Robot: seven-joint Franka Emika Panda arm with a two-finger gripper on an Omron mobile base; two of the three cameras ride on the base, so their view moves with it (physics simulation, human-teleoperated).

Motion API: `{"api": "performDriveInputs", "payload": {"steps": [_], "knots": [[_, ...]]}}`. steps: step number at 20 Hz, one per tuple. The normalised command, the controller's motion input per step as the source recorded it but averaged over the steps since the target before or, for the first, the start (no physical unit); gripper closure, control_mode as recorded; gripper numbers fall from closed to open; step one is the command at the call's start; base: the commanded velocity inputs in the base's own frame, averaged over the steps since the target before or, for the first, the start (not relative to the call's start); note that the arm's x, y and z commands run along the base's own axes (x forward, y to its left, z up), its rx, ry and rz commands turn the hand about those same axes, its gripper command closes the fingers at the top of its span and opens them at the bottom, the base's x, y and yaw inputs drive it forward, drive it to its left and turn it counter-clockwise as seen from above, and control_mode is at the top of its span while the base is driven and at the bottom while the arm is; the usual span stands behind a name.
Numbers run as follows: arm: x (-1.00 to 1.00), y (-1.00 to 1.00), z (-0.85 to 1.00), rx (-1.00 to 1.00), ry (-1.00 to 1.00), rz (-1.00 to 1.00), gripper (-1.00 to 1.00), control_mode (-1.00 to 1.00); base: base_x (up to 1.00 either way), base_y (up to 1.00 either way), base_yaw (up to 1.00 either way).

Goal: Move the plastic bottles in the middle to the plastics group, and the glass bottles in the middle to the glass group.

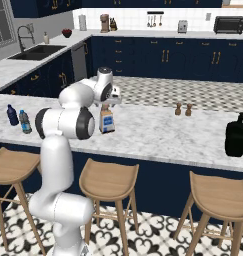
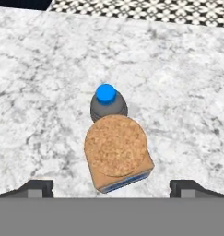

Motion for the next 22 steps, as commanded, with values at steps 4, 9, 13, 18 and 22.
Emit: {"api": "performDriveInputs", "payload": {"steps": [4,9,13,18,22], "knots": [[0.22,0.0,-0.11,0.0,0.0,0.0,-1.0,-1.0,0.0,0.0,0.0],[0.23,0.05,-0.14,-0.02,0.01,0.0,-1.0,-1.0,0.0,0.0,0.0],[0.21,0.11,-0.03,0.0,0.0,0.0,-1.0,-1.0,0.0,0.0,0.0],[-0.06,0.03,-0.04,0.0,0.01,0.0,-1.0,-1.0,0.0,0.0,0.0],[-0.01,0.0,-0.21,-0.01,0.03,0.0,-1.0,-1.0,0.0,0.0,0.0]]}}
